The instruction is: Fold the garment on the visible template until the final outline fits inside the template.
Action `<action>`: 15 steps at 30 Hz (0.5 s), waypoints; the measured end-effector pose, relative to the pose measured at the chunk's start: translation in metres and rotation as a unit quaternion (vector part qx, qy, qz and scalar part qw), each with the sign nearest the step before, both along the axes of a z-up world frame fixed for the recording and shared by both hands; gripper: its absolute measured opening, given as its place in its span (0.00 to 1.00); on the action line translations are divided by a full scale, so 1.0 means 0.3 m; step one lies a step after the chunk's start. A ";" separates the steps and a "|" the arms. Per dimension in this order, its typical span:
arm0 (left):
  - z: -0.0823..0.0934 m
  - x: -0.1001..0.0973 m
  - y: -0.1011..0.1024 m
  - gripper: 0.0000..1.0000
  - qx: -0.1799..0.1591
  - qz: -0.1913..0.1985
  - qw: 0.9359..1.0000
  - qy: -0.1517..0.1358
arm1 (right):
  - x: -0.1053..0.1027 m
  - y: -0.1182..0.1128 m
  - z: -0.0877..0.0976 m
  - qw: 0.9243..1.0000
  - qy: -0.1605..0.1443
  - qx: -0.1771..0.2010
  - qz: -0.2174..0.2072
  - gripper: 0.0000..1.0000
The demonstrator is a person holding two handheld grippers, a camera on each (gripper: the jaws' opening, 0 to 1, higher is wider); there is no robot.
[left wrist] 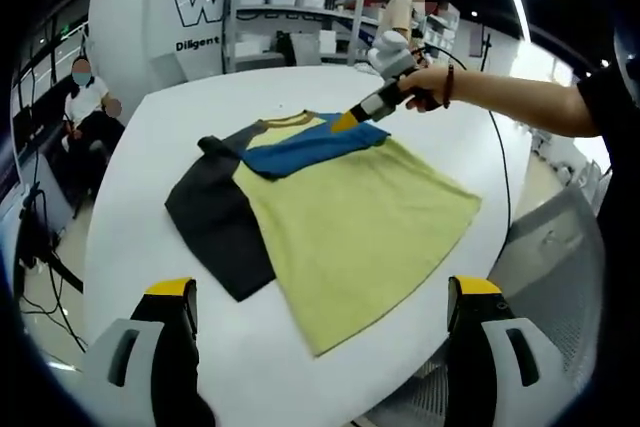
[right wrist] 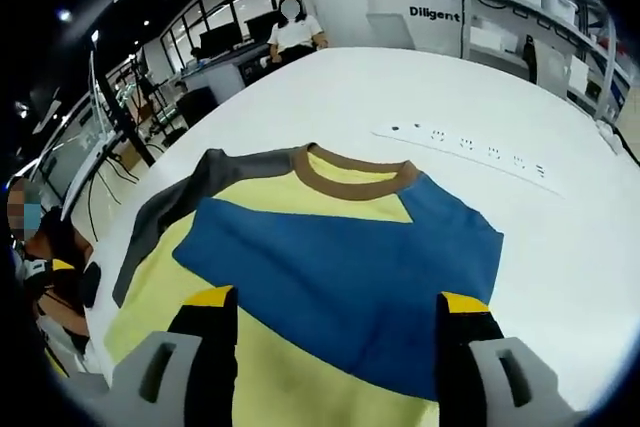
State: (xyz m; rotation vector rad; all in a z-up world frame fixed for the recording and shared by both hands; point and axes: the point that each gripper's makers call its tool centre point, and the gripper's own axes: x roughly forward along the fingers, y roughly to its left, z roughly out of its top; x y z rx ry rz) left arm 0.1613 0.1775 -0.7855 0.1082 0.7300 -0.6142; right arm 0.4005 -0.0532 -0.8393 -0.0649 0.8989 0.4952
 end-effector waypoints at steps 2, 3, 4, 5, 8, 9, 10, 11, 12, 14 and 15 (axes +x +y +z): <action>0.000 -0.003 0.000 0.99 0.000 -0.001 1.000 0.001 | -0.011 -0.016 -0.004 1.000 -0.001 -0.004 0.001 0.77; 0.000 -0.004 0.001 0.99 0.000 0.000 1.000 0.001 | -0.016 -0.024 -0.009 1.000 0.002 -0.008 -0.001 0.78; -0.001 -0.005 0.003 0.99 0.001 0.002 1.000 0.002 | -0.019 -0.032 -0.011 1.000 0.001 -0.009 -0.003 0.78; -0.001 -0.005 0.004 0.99 0.001 0.001 1.000 0.002 | -0.021 -0.035 -0.011 1.000 0.000 -0.009 -0.002 0.78; -0.003 0.001 0.015 0.99 0.002 0.000 1.000 0.002 | -0.025 -0.047 -0.014 1.000 -0.001 -0.013 -0.002 0.78; -0.003 0.001 0.015 0.99 0.002 0.000 1.000 0.001 | -0.027 -0.062 -0.019 1.000 -0.001 -0.019 -0.005 0.78; -0.002 0.001 0.016 0.99 0.001 0.000 1.000 0.001 | -0.026 -0.071 -0.022 1.000 -0.001 -0.021 -0.007 0.78; -0.001 0.001 0.016 0.99 0.002 -0.001 1.000 0.000 | -0.029 -0.085 -0.028 1.000 0.001 -0.023 -0.009 0.78; 0.000 0.001 0.016 0.99 0.002 -0.001 1.000 -0.001 | -0.030 -0.092 -0.032 1.000 0.002 -0.023 -0.011 0.78; -0.001 0.000 0.014 0.99 0.002 -0.002 1.000 0.000 | -0.037 -0.112 -0.044 0.999 0.006 -0.026 -0.017 0.78; -0.002 0.000 0.013 0.99 0.002 -0.003 1.000 -0.001 | -0.039 -0.119 -0.048 0.999 0.007 -0.027 -0.019 0.78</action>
